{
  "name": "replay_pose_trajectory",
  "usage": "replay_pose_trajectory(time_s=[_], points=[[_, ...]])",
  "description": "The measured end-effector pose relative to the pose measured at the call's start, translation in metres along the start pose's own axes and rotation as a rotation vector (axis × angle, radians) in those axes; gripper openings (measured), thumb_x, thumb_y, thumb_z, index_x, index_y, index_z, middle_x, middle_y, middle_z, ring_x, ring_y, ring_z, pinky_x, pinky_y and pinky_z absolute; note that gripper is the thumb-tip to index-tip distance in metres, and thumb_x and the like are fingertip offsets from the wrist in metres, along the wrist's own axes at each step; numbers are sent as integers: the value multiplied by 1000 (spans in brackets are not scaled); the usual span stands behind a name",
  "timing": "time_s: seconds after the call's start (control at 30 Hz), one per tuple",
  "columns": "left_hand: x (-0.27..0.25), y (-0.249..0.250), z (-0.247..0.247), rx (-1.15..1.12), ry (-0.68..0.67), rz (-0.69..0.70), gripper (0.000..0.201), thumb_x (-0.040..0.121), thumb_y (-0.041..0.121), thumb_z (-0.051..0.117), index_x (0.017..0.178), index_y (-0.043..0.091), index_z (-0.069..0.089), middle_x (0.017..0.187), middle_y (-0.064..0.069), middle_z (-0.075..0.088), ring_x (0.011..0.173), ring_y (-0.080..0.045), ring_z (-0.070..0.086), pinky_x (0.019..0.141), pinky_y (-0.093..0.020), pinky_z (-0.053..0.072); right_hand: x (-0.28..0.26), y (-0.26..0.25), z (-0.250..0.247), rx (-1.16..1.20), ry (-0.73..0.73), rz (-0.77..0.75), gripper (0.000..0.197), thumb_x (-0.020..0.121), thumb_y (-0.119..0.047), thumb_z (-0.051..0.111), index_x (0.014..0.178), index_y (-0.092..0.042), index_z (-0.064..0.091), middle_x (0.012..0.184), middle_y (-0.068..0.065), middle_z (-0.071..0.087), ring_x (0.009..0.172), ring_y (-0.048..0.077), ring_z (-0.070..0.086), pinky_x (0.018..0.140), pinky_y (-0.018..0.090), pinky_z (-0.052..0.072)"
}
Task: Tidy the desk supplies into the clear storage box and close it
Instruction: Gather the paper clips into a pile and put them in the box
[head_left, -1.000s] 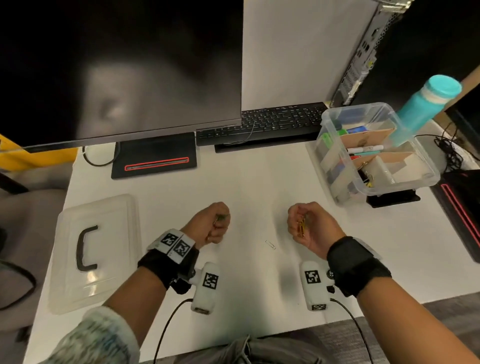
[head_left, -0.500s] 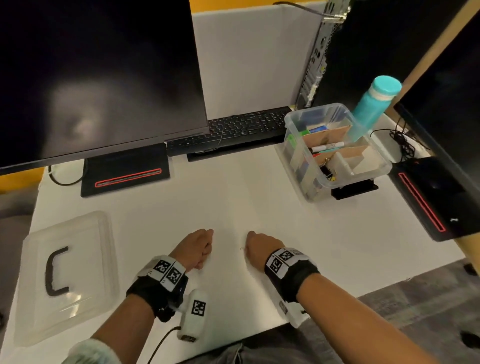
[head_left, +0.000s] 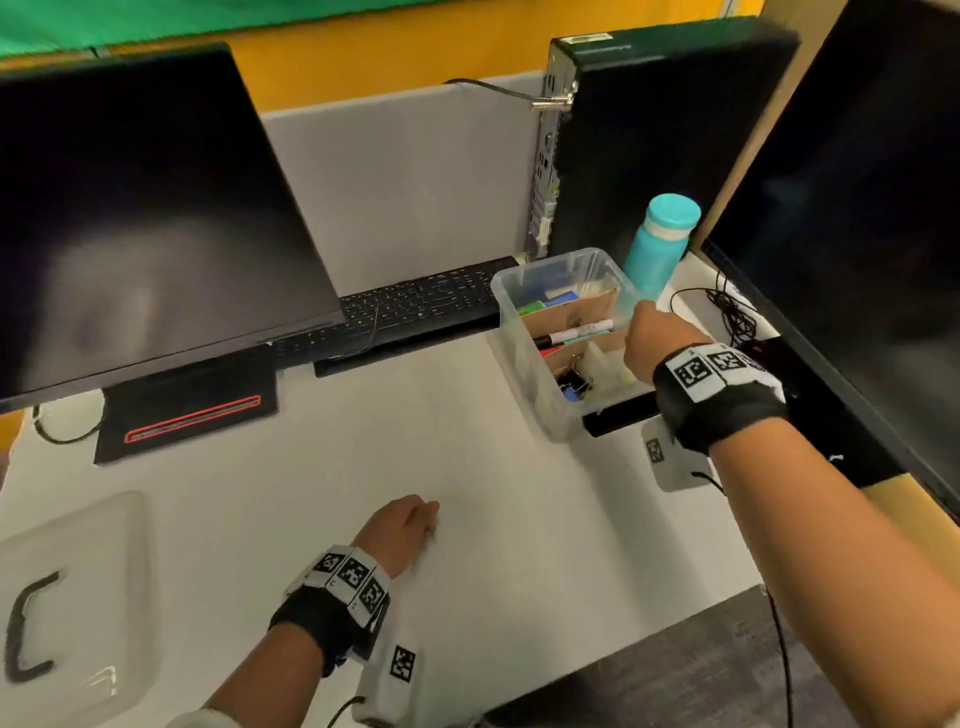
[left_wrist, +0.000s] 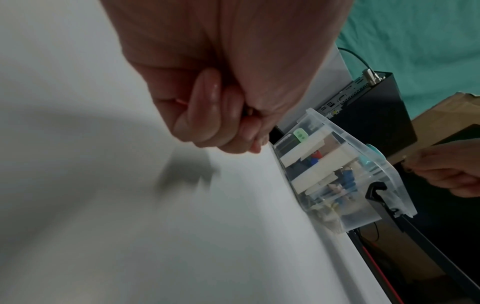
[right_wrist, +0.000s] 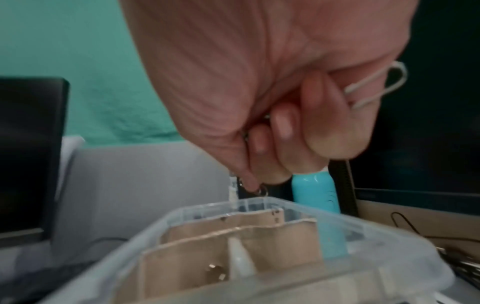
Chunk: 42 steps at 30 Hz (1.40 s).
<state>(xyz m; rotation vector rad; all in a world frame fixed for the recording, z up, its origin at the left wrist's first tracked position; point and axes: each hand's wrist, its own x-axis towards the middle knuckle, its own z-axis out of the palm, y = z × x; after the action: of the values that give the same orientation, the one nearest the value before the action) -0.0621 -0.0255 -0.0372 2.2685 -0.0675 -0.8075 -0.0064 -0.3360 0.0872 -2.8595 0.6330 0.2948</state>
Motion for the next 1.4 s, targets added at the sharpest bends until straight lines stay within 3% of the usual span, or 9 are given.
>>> replay_pose_trajectory(time_s=[0.37, 0.53, 0.63, 0.83, 0.93, 1.07, 1.13, 1.3, 1.4], points=[[10, 8, 6, -246, -12, -152, 30, 99, 23, 39, 78, 11, 57, 67, -4, 44, 49, -12, 35, 41, -21, 29, 43, 23, 30, 43, -66, -43, 24, 93, -14, 48, 110, -2, 59, 111, 19, 64, 100, 34, 61, 75, 31, 44], [9, 40, -6, -292, -28, -119, 30, 98, 13, 36, 79, 13, 59, 69, -2, 44, 56, -12, 37, 47, -21, 30, 24, 55, 43, 371, 285, -213, 25, 90, -9, 44, 108, -8, 62, 106, 15, 66, 97, 32, 59, 85, 35, 46], [8, 99, -18, -249, -59, 49, 31, 98, 13, 33, 80, 18, 58, 71, 2, 44, 59, -10, 38, 50, -21, 31, 11, 69, 66, 295, 495, -223, 33, 90, -15, 46, 122, -8, 54, 123, 12, 57, 113, 29, 49, 96, 40, 42], [44, 241, 7, 109, -43, 367, 27, 99, 15, 34, 101, 13, 61, 83, 2, 54, 65, -11, 49, 55, -25, 35, 14, 77, 106, 479, 421, -177, 50, 99, -28, 26, 146, -12, 29, 154, 7, 29, 140, 22, 28, 114, 28, 18], [75, 288, 31, 210, -53, 314, 31, 98, 14, 36, 118, 4, 58, 116, -12, 61, 105, -27, 59, 74, -25, 43, 14, 76, 108, 528, 429, -180, 53, 97, -30, 23, 147, -12, 28, 154, 7, 28, 141, 19, 26, 116, 24, 14], [111, 303, 47, 203, -158, 181, 36, 99, 14, 37, 127, -1, 52, 132, -18, 55, 121, -30, 53, 91, -30, 44, 13, 77, 107, 532, 401, -174, 55, 97, -33, 21, 148, -13, 25, 155, 6, 25, 143, 18, 23, 116, 24, 12], [117, 303, 50, 179, -191, 151, 37, 98, 13, 38, 129, 0, 52, 134, -18, 53, 122, -30, 52, 87, -28, 46, 13, 77, 106, 533, 389, -178, 55, 97, -33, 21, 148, -13, 23, 156, 5, 24, 143, 18, 22, 115, 22, 11], [106, 306, 49, 196, -92, 193, 38, 100, 14, 34, 136, 3, 44, 142, -13, 45, 132, -25, 42, 105, -28, 32, 14, 77, 108, 555, 400, -173, 55, 96, -31, 23, 148, -13, 24, 155, 5, 25, 142, 18, 23, 114, 21, 11], [100, 291, 37, 88, -109, 261, 33, 97, 7, 39, 126, 1, 55, 132, -14, 56, 124, -26, 52, 92, -18, 43, 14, 77, 111, 585, 416, -180, 54, 97, -30, 23, 148, -12, 26, 154, 5, 26, 141, 18, 25, 114, 21, 13]])
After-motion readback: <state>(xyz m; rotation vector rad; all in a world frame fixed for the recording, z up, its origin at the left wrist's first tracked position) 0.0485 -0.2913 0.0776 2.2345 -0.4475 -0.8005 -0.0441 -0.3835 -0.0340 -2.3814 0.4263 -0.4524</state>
